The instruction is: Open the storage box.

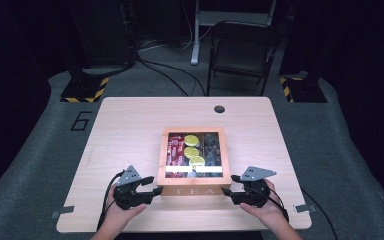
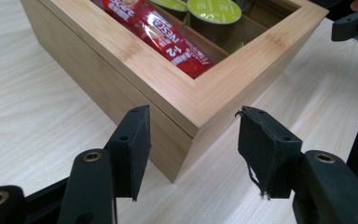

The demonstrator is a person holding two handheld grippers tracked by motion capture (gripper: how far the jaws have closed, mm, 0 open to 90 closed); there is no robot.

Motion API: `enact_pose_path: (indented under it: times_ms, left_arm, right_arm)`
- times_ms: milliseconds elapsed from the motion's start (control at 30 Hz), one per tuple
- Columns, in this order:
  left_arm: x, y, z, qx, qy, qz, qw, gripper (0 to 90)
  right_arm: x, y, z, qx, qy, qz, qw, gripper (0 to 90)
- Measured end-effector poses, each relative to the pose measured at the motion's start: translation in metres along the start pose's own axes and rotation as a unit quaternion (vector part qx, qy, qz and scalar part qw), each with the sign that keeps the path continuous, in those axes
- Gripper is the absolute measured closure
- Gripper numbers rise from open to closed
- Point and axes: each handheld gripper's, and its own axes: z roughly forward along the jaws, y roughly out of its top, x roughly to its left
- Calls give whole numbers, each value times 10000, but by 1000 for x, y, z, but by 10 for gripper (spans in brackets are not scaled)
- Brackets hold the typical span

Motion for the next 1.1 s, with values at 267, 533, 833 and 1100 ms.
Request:
enact_pose_path:
  times_ms: [267,533,833,1100]
  left_arm:
    - [-3,-4,9,148,42,127,9998,498]
    - [-3,-5,11,163,173,105,9997,558]
    - [-3,-5,10,212,223,113,9995,588]
    - [-5,-4,10,177,304,145,9993,594]
  right_arm:
    - [-3,-4,5,153,-58,-15,9999,446]
    - [-3,-5,6,153,-143,-4,9998,514]
    - [-4,-5,6,131,-162,-11,9998,528]
    - [-2,-5,6,123,-175,-33,9998,531]
